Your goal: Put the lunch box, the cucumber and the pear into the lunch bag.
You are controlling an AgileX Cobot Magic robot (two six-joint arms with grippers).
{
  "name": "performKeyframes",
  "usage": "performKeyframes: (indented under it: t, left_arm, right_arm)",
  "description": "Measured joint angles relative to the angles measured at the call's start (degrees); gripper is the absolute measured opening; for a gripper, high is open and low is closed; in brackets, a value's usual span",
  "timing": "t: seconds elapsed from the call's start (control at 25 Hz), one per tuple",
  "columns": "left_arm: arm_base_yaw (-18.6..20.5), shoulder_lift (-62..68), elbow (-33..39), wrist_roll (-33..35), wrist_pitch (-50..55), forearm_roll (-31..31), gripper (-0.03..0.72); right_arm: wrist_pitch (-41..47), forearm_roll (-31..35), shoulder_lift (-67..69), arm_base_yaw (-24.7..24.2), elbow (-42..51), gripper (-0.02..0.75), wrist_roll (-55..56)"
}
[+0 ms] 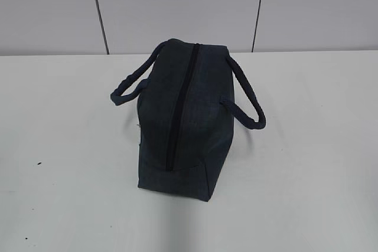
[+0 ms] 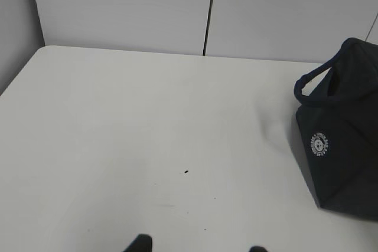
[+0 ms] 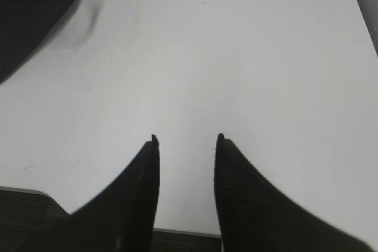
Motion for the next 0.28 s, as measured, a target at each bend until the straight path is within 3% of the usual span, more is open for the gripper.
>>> performKeyframes:
  t: [0.28]
  left_arm:
    - [0.0,0.0,0.0,0.0,0.0,0.0,0.309]
  right_arm:
    - [-0.1,0.0,0.0,0.0,0.0,0.260,0.0]
